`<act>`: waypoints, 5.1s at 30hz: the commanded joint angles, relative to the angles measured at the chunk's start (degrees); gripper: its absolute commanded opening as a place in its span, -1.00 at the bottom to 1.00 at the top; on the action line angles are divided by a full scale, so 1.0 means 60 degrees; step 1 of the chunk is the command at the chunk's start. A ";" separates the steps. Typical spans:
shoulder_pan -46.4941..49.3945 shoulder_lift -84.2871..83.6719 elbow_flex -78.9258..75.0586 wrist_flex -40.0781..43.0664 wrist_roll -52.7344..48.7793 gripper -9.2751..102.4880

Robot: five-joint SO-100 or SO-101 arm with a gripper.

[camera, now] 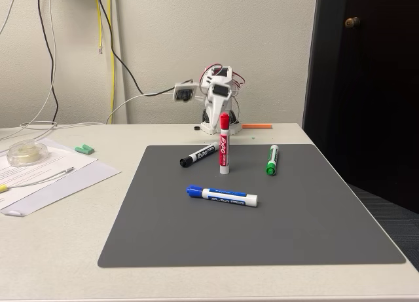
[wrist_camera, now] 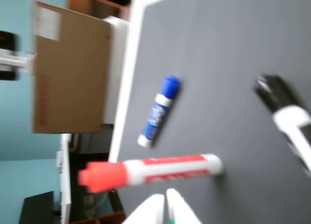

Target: Pick up the red marker.

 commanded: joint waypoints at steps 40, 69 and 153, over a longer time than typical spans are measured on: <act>-0.0308 -0.2900 0.0762 -0.5171 -1.0986 -0.83; -0.0557 -0.6753 0.0718 -0.8320 -1.2202 -0.76; -0.1523 -1.2202 -1.2275 0.3882 -0.4409 -0.42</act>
